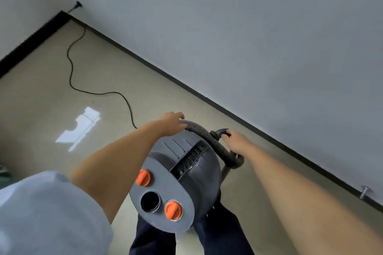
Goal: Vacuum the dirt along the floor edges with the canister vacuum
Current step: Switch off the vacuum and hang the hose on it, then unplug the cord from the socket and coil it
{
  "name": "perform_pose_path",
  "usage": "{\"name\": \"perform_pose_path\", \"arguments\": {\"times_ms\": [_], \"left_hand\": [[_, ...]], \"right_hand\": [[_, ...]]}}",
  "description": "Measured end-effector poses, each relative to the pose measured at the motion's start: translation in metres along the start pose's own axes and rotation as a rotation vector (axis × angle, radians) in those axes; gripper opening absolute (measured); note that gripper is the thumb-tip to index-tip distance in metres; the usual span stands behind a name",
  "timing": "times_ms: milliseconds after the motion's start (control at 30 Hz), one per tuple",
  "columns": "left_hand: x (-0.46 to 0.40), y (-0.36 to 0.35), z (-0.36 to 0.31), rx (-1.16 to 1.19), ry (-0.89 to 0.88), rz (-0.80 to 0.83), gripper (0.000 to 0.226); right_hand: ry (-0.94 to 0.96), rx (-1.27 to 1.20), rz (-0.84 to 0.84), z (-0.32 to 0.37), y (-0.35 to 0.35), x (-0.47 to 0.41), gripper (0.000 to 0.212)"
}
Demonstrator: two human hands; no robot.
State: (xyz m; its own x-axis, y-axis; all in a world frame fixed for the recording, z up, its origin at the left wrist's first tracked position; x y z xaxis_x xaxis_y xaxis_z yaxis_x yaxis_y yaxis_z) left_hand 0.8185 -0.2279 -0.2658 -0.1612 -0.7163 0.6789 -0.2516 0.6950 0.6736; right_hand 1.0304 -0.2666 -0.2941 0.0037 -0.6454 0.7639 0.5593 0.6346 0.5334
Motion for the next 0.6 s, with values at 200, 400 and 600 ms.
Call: {"name": "perform_pose_path", "arguments": {"times_ms": [200,400,600], "left_hand": [[0.105,0.072,0.020,0.080,0.031,-0.199,0.042],[0.214,0.102,0.085,0.134,0.074,-0.474,0.038],[0.336,0.100,0.200,0.186,0.133,-0.757,0.034]], "right_hand": [[0.249,0.130,-0.093,0.110,0.032,0.072,0.050],[0.502,0.226,-0.214,0.215,-0.005,0.145,0.048],[0.657,0.297,-0.302,0.317,-0.096,0.213,0.047]]}}
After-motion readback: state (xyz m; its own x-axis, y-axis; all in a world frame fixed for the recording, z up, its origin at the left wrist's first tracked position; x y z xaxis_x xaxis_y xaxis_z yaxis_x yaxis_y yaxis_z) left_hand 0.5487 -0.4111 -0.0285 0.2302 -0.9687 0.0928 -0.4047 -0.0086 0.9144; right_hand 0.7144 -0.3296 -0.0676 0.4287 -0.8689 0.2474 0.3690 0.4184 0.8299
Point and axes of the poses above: each hand's wrist, its own x-axis away from the middle knuckle, its own y-axis out of the back of the hand, z = x × y, the point moved 5 cm from there along -x, towards the middle knuckle, and after that the axes turned 3 degrees about -z, right-handed, at the moved point
